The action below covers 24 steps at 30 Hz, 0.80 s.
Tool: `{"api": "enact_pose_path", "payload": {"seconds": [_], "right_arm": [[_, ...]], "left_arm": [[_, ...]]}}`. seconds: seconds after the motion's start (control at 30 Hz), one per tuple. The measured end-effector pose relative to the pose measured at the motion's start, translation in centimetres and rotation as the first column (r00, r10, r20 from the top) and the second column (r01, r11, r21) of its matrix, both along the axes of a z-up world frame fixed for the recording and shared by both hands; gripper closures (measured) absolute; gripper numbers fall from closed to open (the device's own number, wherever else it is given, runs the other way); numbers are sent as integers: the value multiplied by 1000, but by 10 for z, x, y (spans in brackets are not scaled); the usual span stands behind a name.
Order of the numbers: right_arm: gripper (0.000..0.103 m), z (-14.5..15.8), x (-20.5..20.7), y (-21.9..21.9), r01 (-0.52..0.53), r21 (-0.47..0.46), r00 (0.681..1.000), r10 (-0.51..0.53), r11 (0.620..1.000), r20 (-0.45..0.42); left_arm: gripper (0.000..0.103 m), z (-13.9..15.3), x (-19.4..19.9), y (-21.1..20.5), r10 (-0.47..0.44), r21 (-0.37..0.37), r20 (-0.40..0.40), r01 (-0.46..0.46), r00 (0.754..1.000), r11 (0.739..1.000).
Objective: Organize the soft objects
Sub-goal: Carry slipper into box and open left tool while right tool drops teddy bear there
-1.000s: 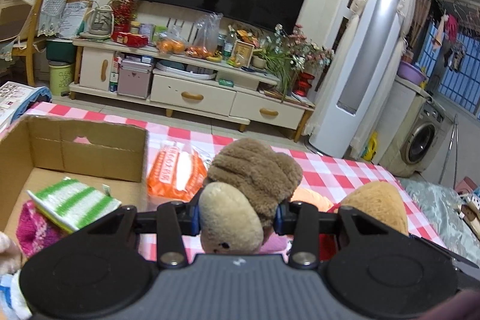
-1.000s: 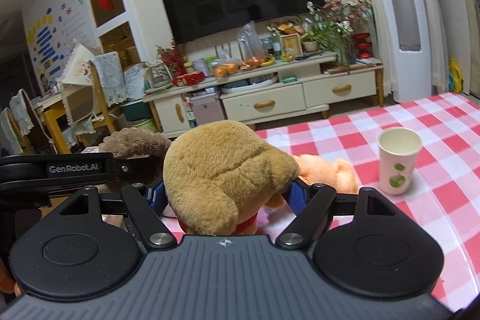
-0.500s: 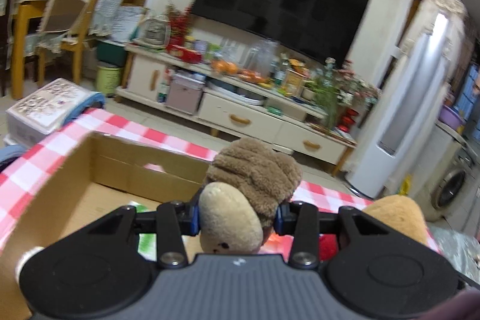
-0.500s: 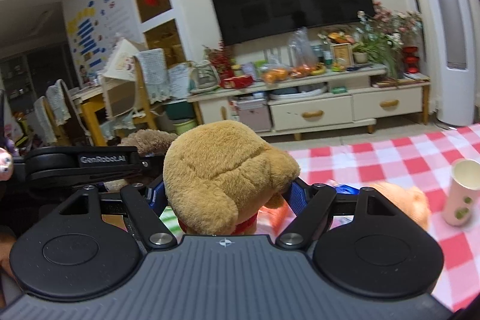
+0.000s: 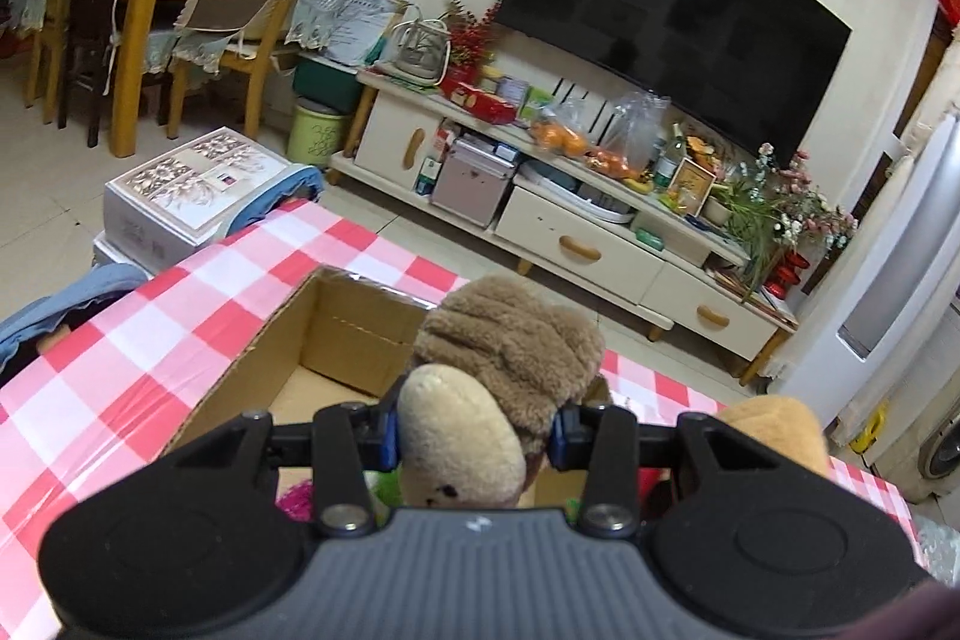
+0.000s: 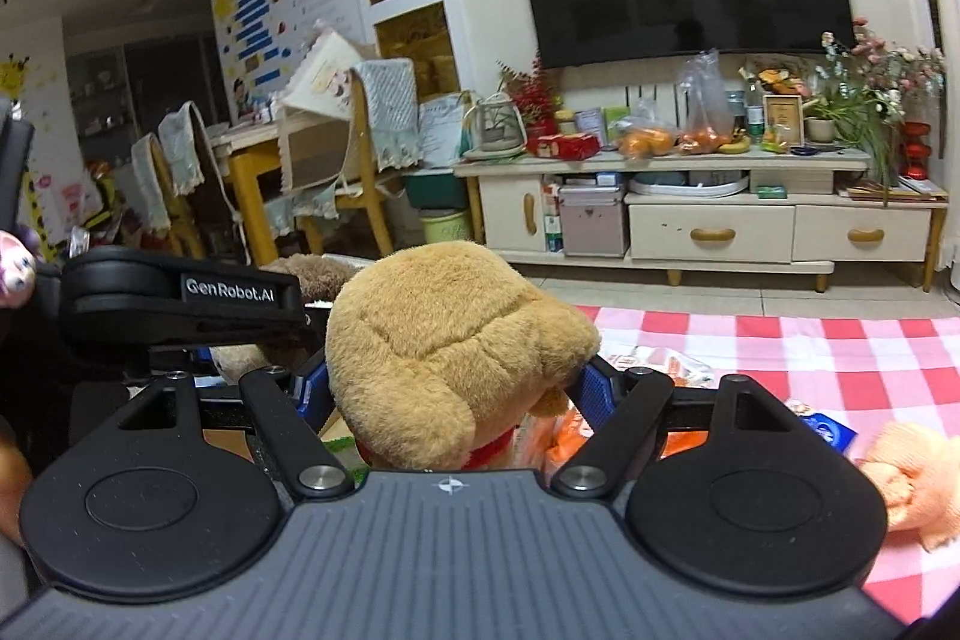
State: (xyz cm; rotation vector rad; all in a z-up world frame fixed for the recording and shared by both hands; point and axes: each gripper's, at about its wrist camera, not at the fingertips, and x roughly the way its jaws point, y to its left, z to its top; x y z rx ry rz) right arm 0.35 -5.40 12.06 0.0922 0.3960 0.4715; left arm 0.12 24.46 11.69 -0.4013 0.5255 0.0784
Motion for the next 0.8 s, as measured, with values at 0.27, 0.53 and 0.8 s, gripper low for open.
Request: {"api": "enact_pose_path", "payload": {"seconds": [0.27, 0.53, 0.8], "right_arm": [[7, 0, -1, 5, -53, -39, 998, 52, 998, -20], [1, 0, 8, 14, -76, -100, 997, 72, 992, -41], [0, 7, -1, 2, -88, -87, 996, 85, 992, -39]], "left_arm": [[62, -3, 4, 11, 35, 1, -25, -35, 999, 999], [57, -6, 8, 10, 47, 3, -57, -47, 997, 999], [33, -1, 4, 7, 72, 27, -43, -71, 996, 997]]}}
